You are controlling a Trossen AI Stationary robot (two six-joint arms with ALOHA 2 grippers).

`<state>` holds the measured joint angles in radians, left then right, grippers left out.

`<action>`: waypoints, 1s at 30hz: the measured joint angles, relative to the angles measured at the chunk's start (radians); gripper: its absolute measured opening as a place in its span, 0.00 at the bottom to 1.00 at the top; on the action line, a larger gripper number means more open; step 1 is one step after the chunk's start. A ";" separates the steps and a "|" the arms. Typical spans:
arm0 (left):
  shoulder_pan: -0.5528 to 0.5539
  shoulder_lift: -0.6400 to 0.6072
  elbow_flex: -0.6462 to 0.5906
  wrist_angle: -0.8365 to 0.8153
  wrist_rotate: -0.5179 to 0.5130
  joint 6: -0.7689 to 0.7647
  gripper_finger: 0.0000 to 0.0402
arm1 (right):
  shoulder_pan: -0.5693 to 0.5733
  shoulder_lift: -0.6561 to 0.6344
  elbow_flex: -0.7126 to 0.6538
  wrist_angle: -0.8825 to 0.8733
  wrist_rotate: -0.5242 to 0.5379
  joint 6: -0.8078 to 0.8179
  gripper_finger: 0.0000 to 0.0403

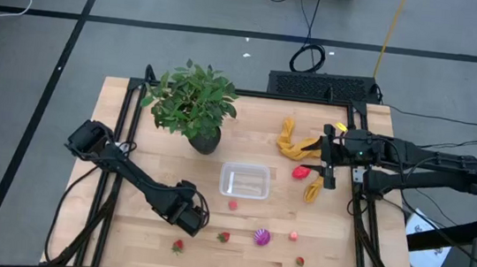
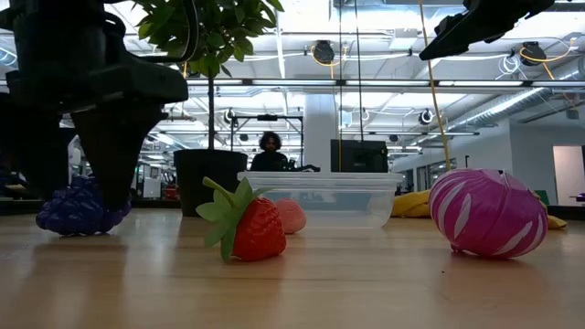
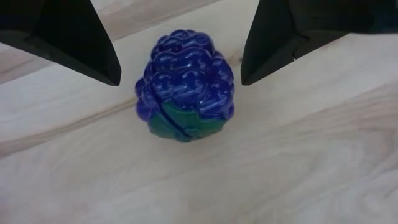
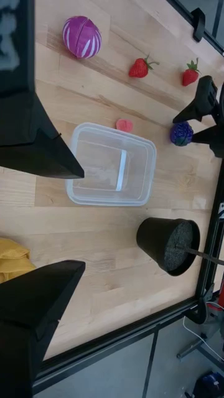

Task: Pick and placing Produce into tupperware
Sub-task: Put the grapes into the bin

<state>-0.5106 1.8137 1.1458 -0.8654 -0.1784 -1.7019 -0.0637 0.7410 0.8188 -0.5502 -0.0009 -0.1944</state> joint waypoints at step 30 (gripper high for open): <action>0.013 0.000 0.000 0.004 0.002 0.029 0.66 | 0.000 0.000 0.000 0.000 0.000 0.014 0.55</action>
<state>-0.4976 1.8137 1.1454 -0.8612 -0.1764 -1.6730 -0.0638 0.7410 0.8188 -0.5499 -0.0010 -0.1799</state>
